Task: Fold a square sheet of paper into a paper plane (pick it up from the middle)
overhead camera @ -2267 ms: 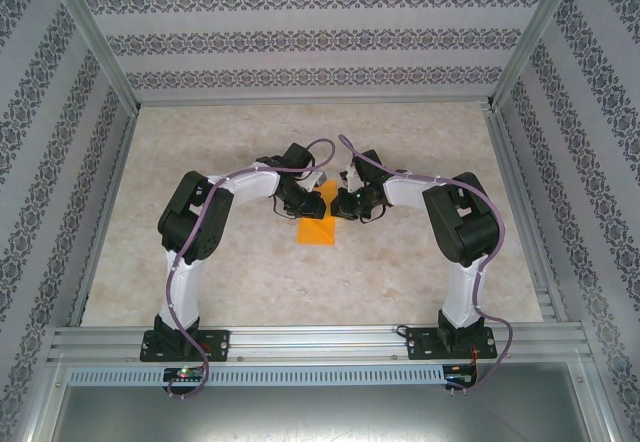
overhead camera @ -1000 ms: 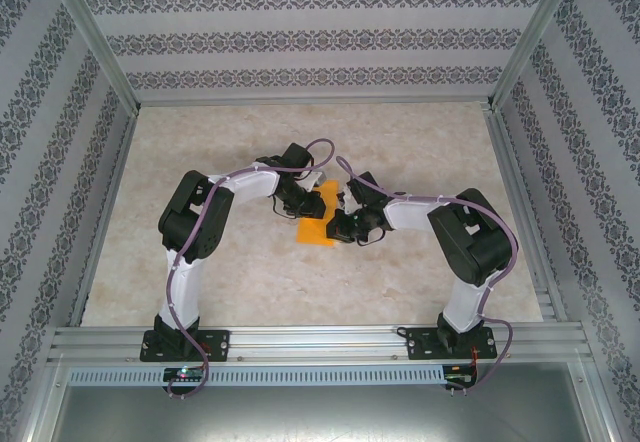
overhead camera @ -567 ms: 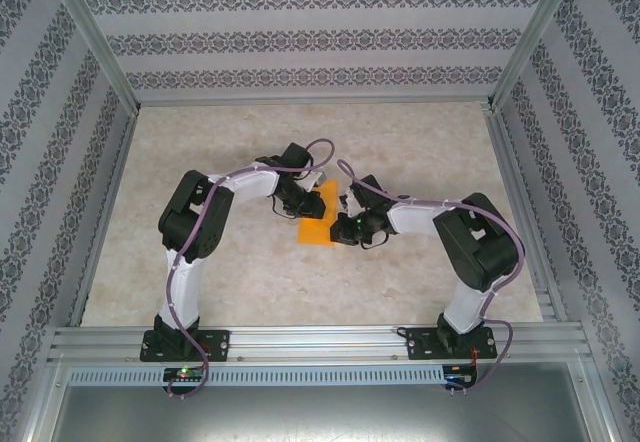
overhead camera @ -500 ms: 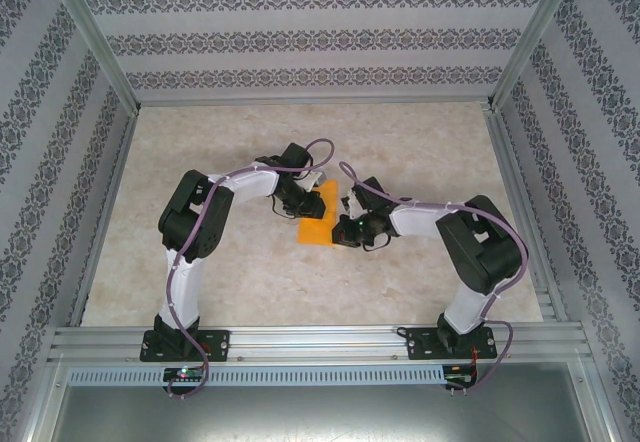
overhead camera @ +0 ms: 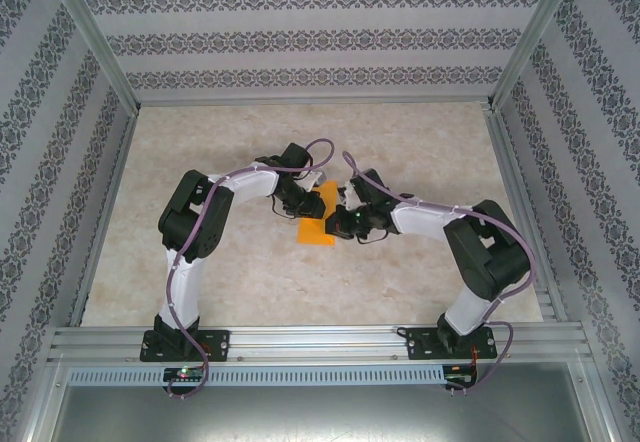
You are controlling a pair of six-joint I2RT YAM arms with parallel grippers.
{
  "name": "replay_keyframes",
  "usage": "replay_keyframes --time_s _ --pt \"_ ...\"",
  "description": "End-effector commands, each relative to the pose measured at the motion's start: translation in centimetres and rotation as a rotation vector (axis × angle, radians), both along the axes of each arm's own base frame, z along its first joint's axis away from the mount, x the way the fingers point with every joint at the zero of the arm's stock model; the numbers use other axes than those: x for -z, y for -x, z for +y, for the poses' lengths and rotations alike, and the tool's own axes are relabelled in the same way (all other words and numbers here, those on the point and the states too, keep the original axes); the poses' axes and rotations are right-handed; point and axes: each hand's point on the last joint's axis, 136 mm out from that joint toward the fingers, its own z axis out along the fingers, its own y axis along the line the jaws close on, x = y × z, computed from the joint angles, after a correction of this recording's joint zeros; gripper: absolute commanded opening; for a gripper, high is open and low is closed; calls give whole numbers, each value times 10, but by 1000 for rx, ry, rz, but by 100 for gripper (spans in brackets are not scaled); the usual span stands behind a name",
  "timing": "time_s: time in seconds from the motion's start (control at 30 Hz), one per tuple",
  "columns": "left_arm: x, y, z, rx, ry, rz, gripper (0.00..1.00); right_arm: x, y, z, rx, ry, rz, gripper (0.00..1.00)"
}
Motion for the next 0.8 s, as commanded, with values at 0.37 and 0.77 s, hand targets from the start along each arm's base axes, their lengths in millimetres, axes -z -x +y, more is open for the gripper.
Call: replay_keyframes --time_s 0.37,0.77 --pt "43 12 32 -16 -123 50 23 60 5 -12 -19 86 93 3" --pt "28 -14 51 -47 -102 -54 23 88 42 -44 -6 158 157 2"
